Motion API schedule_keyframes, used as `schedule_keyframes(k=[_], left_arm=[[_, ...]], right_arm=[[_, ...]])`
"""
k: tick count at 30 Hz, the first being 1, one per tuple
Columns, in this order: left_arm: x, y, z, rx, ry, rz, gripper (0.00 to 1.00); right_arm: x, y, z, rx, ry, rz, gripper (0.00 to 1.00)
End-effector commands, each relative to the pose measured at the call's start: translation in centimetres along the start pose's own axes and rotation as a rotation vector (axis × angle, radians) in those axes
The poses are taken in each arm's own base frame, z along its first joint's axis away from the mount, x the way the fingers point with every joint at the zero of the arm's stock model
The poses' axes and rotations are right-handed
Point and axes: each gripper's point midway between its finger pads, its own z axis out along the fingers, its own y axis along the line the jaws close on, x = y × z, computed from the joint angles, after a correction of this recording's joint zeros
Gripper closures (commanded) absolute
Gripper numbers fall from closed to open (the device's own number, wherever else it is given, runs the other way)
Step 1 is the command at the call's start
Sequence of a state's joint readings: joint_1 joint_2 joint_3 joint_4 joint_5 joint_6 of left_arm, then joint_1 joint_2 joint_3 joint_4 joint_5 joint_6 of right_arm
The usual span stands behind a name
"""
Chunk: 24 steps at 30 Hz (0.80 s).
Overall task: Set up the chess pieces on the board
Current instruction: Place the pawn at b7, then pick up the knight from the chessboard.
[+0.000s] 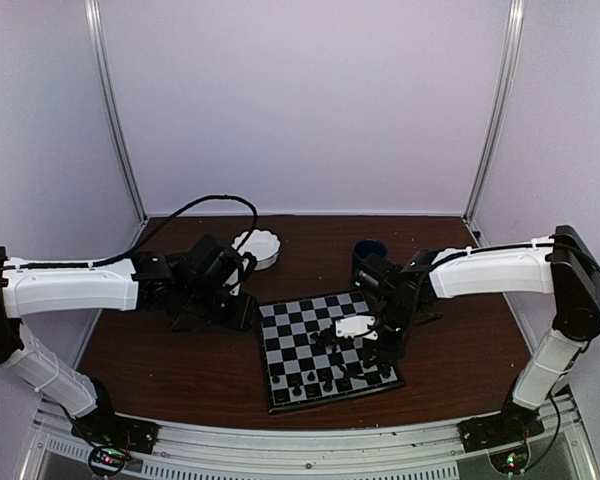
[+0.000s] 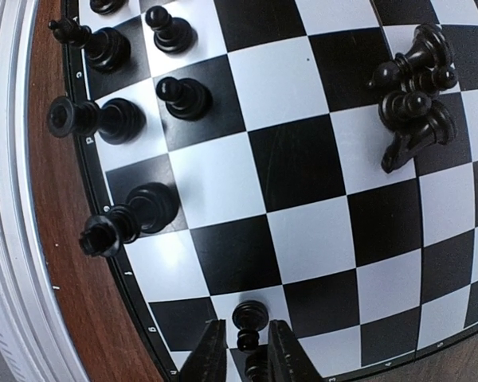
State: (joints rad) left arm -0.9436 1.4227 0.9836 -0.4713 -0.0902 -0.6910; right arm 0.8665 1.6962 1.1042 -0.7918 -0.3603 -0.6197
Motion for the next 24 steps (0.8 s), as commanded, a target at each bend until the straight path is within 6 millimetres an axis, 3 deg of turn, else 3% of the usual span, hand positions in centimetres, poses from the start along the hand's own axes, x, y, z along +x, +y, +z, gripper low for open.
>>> schedule_keyframes(k=[1,5,8,18,24], left_arm=[[-0.8,-0.3,-0.7,0.016,-0.040,-0.008,0.61],[-0.9,-0.2,-0.7,0.011,-0.039,-0.007,0.61],[-0.8,-0.3,-0.3,0.010,-0.031,-0.006,0.61],[-1.1,-0.8,0.1,0.025,-0.031,-0.017,0.61],[-1.0,-0.7,0.0,0.022,-0.030,-0.017,0.61]], right_arm=[[-1.2,-0.1,-2.4,0.031,-0.055,-0.003,0.76],[-2.6,-1.0,-4.5,0.080,-0.113,-0.012,0.70],[-3.5,-1.9,-4.8,0.109,-0.137,-0.015,0.70],[-6.9,-5.0,-3.1,0.160,-0.193,0.009,0.70],[-7.5,-5.7,-1.5,0.146,-0.162,0.033,0.67]])
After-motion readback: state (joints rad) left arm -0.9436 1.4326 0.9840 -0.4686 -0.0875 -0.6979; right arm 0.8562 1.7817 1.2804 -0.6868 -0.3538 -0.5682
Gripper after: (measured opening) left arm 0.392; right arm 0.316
